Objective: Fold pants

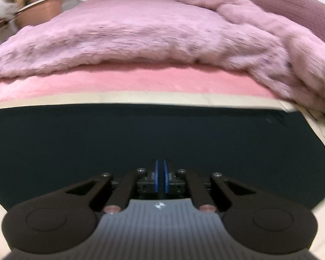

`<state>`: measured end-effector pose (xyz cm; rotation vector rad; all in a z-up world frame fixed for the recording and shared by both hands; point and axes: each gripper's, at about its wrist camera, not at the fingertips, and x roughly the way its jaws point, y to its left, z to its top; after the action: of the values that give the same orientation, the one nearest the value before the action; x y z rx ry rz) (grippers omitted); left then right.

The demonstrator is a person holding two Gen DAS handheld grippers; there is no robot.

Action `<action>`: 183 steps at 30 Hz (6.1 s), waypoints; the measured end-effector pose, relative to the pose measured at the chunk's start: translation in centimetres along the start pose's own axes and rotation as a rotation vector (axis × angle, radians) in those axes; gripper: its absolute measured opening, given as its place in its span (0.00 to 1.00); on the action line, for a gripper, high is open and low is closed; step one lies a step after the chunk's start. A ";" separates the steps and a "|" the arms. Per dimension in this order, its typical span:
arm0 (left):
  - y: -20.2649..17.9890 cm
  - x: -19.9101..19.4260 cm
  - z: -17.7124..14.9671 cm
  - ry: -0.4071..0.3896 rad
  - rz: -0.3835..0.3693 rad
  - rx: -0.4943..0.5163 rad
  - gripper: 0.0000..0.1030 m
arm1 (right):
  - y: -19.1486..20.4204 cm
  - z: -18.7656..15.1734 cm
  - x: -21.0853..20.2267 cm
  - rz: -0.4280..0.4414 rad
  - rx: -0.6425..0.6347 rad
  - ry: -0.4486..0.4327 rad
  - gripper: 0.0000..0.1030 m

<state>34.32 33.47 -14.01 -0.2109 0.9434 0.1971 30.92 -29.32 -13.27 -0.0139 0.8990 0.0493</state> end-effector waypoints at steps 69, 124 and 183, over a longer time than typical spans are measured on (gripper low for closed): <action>0.9 -4.3 -8.8 -0.160 -0.050 -0.573 0.43 | 8.1 -1.5 -1.7 0.217 -0.044 -0.053 0.21; -31.6 -7.5 -15.7 -0.028 -0.110 0.383 0.09 | 7.3 -5.1 -4.0 0.338 0.056 0.034 0.21; -23.1 -11.0 -8.5 -0.022 -0.441 0.186 0.00 | 18.6 -0.2 2.7 0.648 0.019 0.124 0.00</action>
<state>27.40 8.24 -7.72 -0.2392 0.8656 -0.2925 31.56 -10.65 -15.32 0.2955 0.9977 0.6488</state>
